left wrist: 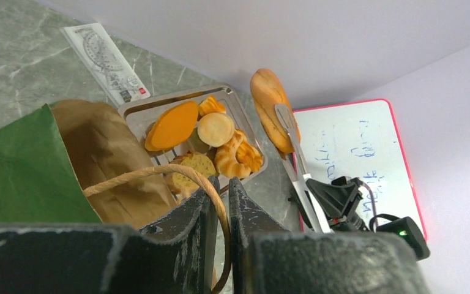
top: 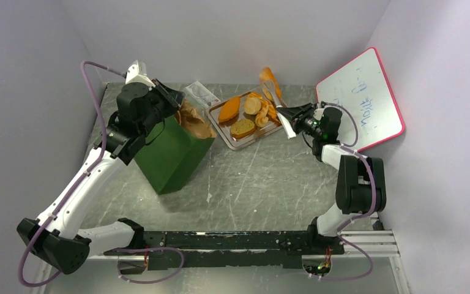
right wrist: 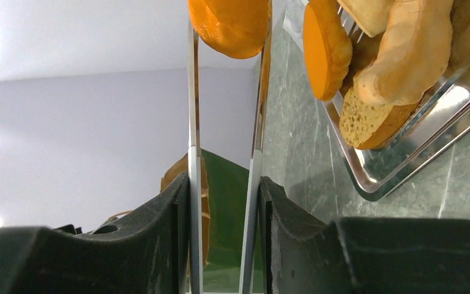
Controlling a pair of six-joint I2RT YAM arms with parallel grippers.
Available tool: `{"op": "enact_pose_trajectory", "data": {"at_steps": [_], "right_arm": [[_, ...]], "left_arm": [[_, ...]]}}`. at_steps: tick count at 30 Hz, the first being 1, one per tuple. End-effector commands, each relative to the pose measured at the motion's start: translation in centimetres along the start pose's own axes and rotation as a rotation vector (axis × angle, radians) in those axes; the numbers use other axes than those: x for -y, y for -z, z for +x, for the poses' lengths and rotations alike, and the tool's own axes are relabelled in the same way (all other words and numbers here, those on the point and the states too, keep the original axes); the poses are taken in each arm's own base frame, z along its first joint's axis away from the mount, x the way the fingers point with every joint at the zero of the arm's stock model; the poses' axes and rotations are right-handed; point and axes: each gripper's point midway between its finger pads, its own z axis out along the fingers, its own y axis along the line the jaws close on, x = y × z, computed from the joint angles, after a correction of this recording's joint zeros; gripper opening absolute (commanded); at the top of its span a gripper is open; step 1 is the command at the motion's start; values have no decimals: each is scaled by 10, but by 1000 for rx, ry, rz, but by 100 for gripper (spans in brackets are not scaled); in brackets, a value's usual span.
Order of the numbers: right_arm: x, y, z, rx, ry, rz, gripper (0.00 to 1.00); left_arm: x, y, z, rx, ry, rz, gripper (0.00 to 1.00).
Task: Take the fake bread out of the paper bag
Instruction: Place the fake bread in the container.
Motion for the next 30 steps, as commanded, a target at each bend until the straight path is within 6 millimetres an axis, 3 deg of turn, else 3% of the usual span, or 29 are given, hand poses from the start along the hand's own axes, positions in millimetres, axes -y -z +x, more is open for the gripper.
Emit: {"op": "enact_pose_trajectory", "data": {"at_steps": [1, 12, 23, 30], "right_arm": [[-12, 1, -6, -29, -5, -121, 0], [28, -12, -19, -47, -137, -161, 0], [62, -19, -27, -52, -232, -175, 5], [68, -15, -26, -36, -278, -201, 10]], "left_arm": [[40, 3, -25, 48, 47, 131, 7], [57, 3, -24, 34, 79, 209, 7], [-1, 9, 26, -25, 96, 118, 7], [-7, 11, 33, -40, 102, 110, 7]]}}
